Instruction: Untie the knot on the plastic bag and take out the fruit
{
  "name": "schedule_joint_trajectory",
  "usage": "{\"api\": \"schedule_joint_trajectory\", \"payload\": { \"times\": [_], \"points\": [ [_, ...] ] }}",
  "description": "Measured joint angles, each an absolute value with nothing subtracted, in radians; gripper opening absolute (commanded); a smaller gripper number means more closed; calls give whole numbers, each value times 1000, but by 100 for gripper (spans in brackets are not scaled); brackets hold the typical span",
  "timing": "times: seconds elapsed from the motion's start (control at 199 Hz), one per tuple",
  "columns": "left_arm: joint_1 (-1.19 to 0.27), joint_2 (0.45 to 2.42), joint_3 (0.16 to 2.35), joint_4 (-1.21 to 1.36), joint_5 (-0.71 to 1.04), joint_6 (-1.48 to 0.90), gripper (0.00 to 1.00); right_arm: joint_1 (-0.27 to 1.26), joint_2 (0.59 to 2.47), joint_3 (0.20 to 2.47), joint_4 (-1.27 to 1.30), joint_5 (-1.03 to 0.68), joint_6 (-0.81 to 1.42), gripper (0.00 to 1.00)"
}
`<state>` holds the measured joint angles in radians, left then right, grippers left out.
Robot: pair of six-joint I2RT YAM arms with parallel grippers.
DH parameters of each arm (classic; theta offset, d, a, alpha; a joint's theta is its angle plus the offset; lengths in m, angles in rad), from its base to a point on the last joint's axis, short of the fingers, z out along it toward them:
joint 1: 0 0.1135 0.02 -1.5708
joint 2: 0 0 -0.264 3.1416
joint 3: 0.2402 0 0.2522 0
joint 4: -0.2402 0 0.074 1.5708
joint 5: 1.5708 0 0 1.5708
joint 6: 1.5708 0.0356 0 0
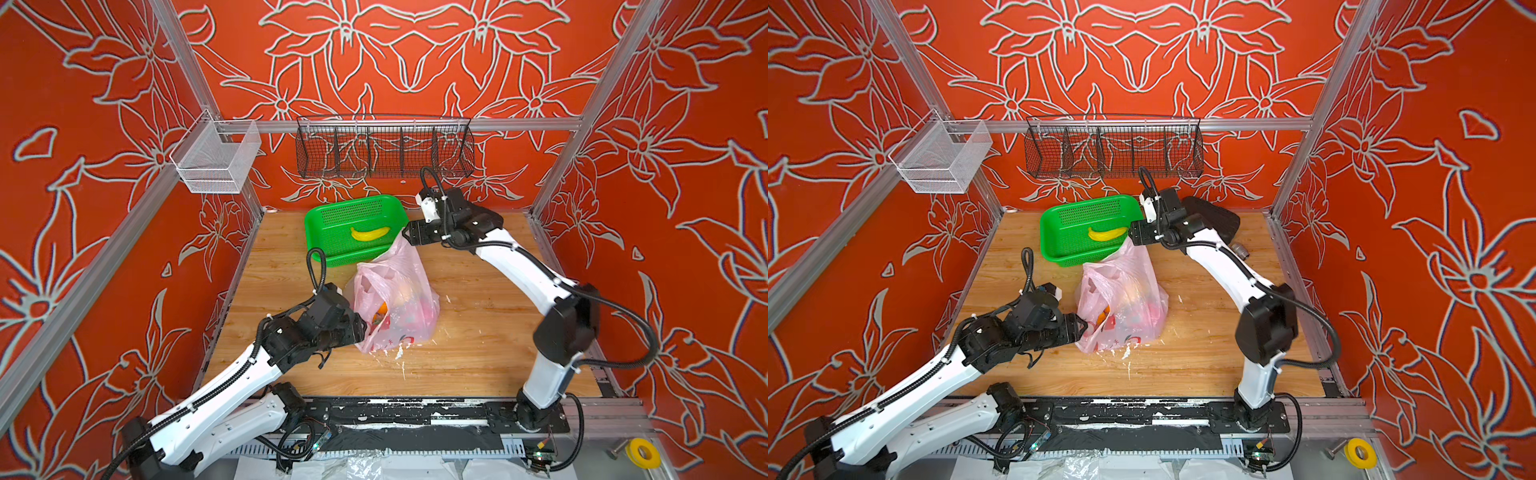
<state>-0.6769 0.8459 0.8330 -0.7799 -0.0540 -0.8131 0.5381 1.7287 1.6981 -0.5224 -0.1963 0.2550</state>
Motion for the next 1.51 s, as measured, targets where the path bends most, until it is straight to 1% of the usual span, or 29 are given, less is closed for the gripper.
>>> {"api": "schedule_joint_trajectory", "payload": {
  "times": [0.095,0.186,0.231,0.266,0.317,0.362,0.427,0.452,0.538,0.543,0.558,0.568,0.598,0.603,0.608,0.673,0.683,0.703,0.724,0.754,0.839,0.955,1.02,1.115,1.231,1.296,1.507],
  "points": [
    [-612,861,883,-778,-52,-765,71,626,1602,1646,-495,-201,231,78],
    [-507,888,902,-751,13,-722,71,710,1559,1619,-487,-211,202,81],
    [-465,904,904,-736,50,-705,71,742,1559,1606,-486,-227,194,83],
    [-438,916,904,-727,77,-694,71,760,1567,1596,-486,-233,194,88],
    [-415,933,908,-721,110,-678,71,775,1591,1584,-487,-234,192,88],
    [-403,942,915,-718,135,-670,71,780,1621,1578,-488,-233,191,88],
    [-392,949,921,-710,164,-660,72,781,1678,1578,-488,-236,194,83],
    [-390,950,922,-707,174,-656,72,782,1701,1578,-488,-244,196,80],
    [-382,954,923,-693,194,-646,72,782,1778,1596,-497,-280,209,59],
    [-381,954,923,-693,195,-646,72,782,1782,1598,-498,-282,206,59],
    [-380,955,922,-691,196,-645,72,782,1796,1604,-500,-290,220,53],
    [-379,956,922,-690,196,-643,72,782,1802,1607,-502,-291,221,52],
    [-378,957,922,-689,197,-640,72,783,1825,1621,-511,-299,229,41],
    [-378,958,922,-688,196,-639,72,783,1832,1627,-514,-300,224,37],
    [-378,958,922,-688,196,-639,72,783,1832,1627,-514,-300,224,37],
    [-374,960,920,-683,197,-626,72,784,1863,1654,-534,-299,236,16],
    [-374,960,920,-682,198,-623,72,784,1865,1657,-537,-297,236,15],
    [-373,960,919,-679,200,-619,71,786,1867,1658,-541,-293,241,9],
    [-373,960,918,-673,204,-613,71,786,1866,1658,-543,-290,245,6],
    [-372,961,918,-666,208,-605,70,786,1861,1656,-545,-281,247,0],
    [-372,965,918,-628,243,-574,69,785,1808,1589,-509,-257,267,0],
    [-390,997,929,-577,286,-522,68,780,1645,1412,-464,-197,305,0],
    [-434,1044,961,-567,279,-483,67,773,1546,1321,-442,-151,331,0],
    [-529,1123,1035,-567,220,-408,67,764,1409,1206,-421,-63,378,0],
    [-616,1221,1116,-567,125,-323,71,756,1275,1081,-413,50,443,0],
    [-632,1266,1139,-569,74,-286,74,755,1220,1014,-414,90,474,0],
    [-636,1401,1176,-593,-57,-223,74,755,1110,801,-415,146,583,0]
  ]
}}
